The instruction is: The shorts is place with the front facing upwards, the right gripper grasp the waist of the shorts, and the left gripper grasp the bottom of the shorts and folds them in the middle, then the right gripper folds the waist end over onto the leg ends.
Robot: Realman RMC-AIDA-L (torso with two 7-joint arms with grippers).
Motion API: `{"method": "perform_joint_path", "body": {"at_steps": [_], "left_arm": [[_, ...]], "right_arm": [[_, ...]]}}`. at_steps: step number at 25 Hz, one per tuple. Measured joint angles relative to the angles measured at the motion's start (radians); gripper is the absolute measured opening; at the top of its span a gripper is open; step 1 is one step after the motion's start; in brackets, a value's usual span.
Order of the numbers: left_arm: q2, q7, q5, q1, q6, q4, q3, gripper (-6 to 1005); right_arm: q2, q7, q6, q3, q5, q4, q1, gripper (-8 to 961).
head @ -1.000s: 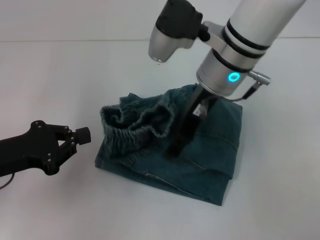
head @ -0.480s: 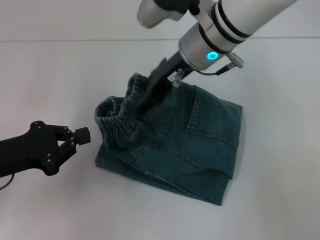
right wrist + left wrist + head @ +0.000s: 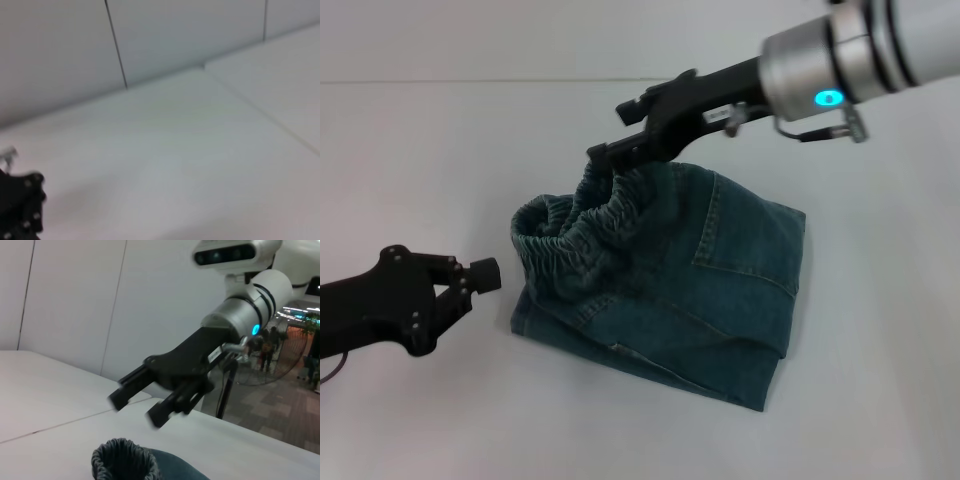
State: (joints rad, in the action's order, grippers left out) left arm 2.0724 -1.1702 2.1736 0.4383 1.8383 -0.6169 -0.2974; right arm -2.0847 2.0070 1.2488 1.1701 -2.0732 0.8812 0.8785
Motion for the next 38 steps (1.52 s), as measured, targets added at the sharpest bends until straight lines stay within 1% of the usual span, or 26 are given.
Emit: {"method": "perform_joint_path", "body": {"at_steps": [2,3,4,8,11,15,16,19,24,29,34,38], "left_arm": [[0.0,0.004,0.0,-0.002,0.045,-0.005,0.0,56],[0.0,0.003,0.0,-0.002,0.059,-0.008,0.001,56],[0.0,-0.011,-0.001,-0.002,0.073,-0.016,0.003,57],[0.0,-0.076,-0.001,0.0,0.051,-0.038,0.003,59],[0.0,-0.103,-0.001,0.004,0.035,-0.038,0.0,61],[0.0,-0.123,0.0,0.011,0.022,-0.038,-0.008,231],[0.0,-0.127,0.0,0.012,0.016,-0.038,-0.016,274],[0.003,-0.132,0.002,0.013,-0.011,-0.038,-0.054,508],[0.013,-0.15,0.003,0.014,-0.086,-0.034,-0.116,738],[0.013,-0.178,0.003,0.022,-0.141,-0.037,-0.135,777],[0.006,-0.218,0.005,0.047,-0.156,-0.038,-0.146,815],[0.005,-0.24,0.005,0.056,-0.156,-0.041,-0.155,813]], "right_arm": [[0.005,-0.031,0.07,-0.042,0.037,0.066,-0.068,799],[0.01,-0.09,0.176,-0.091,0.063,0.11,-0.131,799],[0.01,-0.09,0.176,-0.091,0.063,0.11,-0.131,799],[0.017,-0.2,0.348,-0.185,0.073,0.132,-0.23,800],[0.014,-0.277,0.383,-0.222,0.074,0.11,-0.297,800],[0.002,-0.359,0.383,-0.264,0.076,0.063,-0.36,800],[0.0,-0.366,0.385,-0.276,0.078,0.046,-0.37,800],[-0.001,-0.381,0.388,-0.299,0.098,-0.027,-0.377,800],[-0.001,-0.472,0.369,-0.308,0.108,-0.116,-0.377,800],[0.001,-0.54,0.345,-0.318,0.108,-0.127,-0.386,799],[0.002,-0.572,0.316,-0.32,0.108,-0.128,-0.388,799],[0.002,-0.578,0.313,-0.323,0.108,-0.129,-0.389,800]]}}
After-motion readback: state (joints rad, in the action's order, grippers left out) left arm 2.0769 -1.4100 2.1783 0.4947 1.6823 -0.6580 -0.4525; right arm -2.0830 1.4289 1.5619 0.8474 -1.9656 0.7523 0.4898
